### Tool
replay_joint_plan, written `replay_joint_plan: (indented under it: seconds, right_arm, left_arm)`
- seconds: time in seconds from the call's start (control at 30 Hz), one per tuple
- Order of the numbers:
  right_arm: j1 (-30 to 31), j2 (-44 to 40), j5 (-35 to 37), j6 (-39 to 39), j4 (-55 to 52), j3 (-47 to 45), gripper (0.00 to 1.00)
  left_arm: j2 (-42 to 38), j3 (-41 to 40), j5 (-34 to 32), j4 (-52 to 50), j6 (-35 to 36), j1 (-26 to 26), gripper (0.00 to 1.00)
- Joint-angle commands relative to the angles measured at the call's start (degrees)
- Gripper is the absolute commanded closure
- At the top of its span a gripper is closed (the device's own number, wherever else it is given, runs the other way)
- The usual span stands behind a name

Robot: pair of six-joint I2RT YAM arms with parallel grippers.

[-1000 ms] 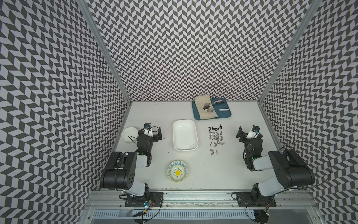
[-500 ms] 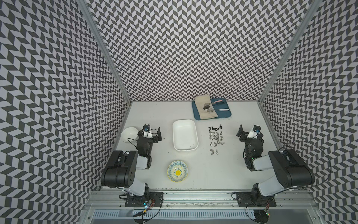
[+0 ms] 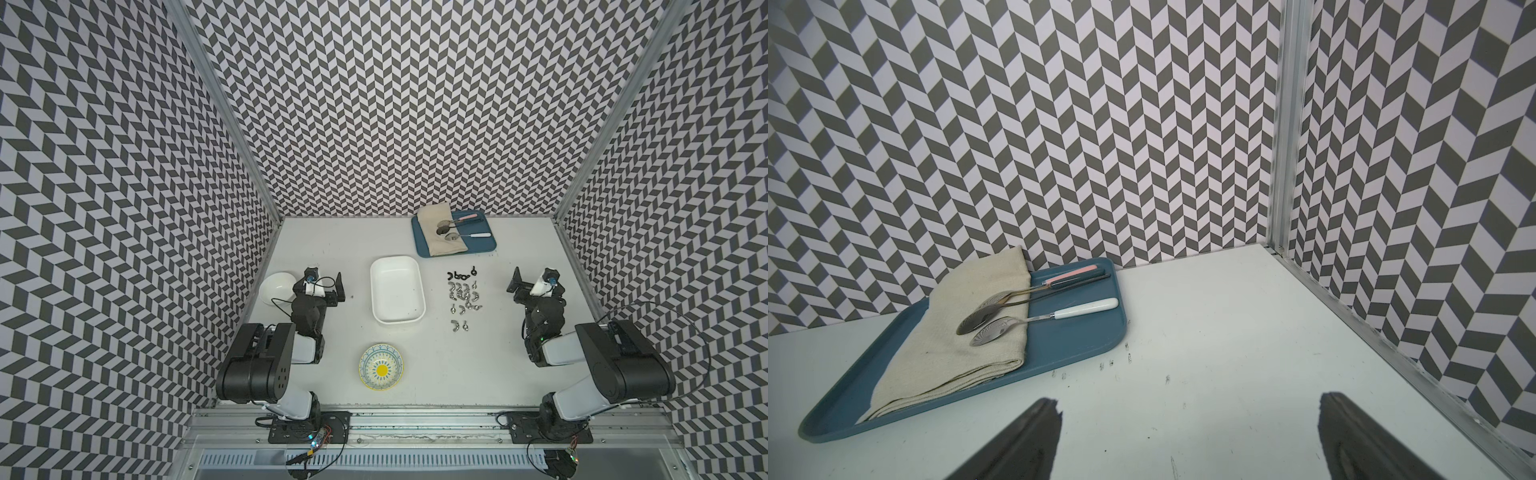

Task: Take out the wing nut from the storage box
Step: Reset both arms

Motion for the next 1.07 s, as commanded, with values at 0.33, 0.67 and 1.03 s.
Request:
replay_joint_plan:
  seconds: [0.33, 0.67, 1.03]
  right_arm:
    - [-0.2, 0.4, -0.5, -0.4, 3.2, -0.1, 0.00]
    - [-0.2, 0.4, -0.5, -0.4, 3.2, -0.1, 0.00]
    - [-0.2, 0.4, -0.5, -0.4, 3.2, -0.1, 0.00]
  left_arm:
    - [-1.3, -2.7, -6.2, 5.0, -4.7, 1.2, 0.00]
    - [-0.3, 0.6, 2.3, 0.3, 0.1, 0.5, 0.00]
    - [0.7, 1.9, 2.3, -0.9, 0.3, 0.5, 0.00]
